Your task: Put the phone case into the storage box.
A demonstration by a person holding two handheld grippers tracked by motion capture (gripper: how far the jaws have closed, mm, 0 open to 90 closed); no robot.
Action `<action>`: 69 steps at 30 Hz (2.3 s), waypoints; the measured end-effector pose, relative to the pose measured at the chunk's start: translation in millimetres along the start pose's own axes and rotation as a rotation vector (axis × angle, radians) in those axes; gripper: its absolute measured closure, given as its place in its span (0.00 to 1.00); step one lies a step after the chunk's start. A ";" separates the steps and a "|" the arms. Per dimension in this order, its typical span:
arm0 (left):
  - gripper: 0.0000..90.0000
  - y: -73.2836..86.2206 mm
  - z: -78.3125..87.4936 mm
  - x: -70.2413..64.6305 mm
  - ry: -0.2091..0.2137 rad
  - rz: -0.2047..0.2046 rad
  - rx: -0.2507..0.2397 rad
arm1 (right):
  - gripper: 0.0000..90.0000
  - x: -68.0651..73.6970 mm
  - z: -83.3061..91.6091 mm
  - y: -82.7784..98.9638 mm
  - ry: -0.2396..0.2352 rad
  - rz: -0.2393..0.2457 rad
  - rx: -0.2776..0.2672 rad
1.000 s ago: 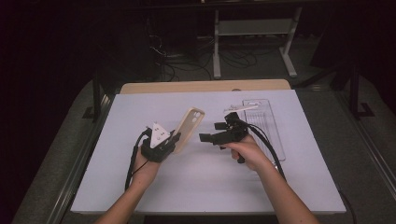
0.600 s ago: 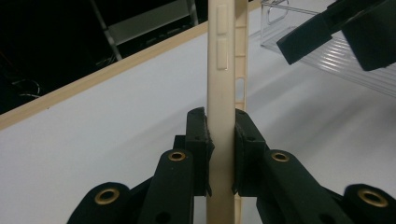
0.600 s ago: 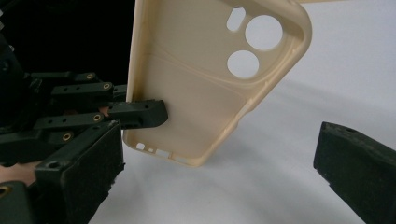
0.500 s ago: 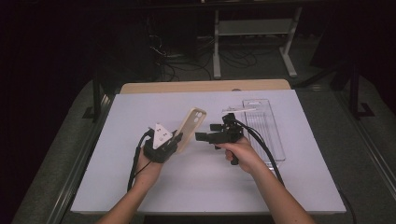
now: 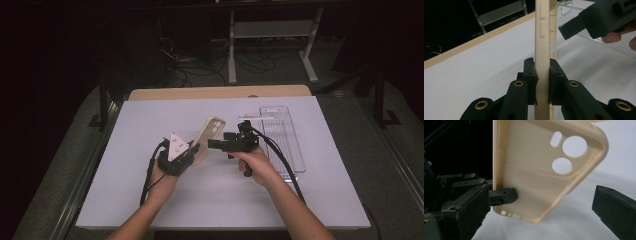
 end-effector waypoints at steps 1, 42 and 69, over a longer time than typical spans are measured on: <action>0.88 -0.3 -0.7 -0.7 0.002 -0.001 -0.003 | 0.01 1.2 0.5 0.8 -0.003 -0.017 0.011; 0.88 -5.4 -9.3 -30.0 0.065 -0.016 -0.021 | 0.00 6.0 -7.6 0.3 -0.035 -0.097 -0.032; 0.74 -3.5 -11.4 -31.6 0.094 -0.011 -0.013 | 0.08 2.9 -7.1 1.7 -0.007 -0.098 -0.033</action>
Point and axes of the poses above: each handheld gripper's, and its own axes: z roughly backward along the jaws, y roughly out of its underside, x roughly to its left, the point moved 9 cm from there along -z, roughly forward along the jaws, and after that the axes turned 11 degrees about y, right-handed, at the moved point
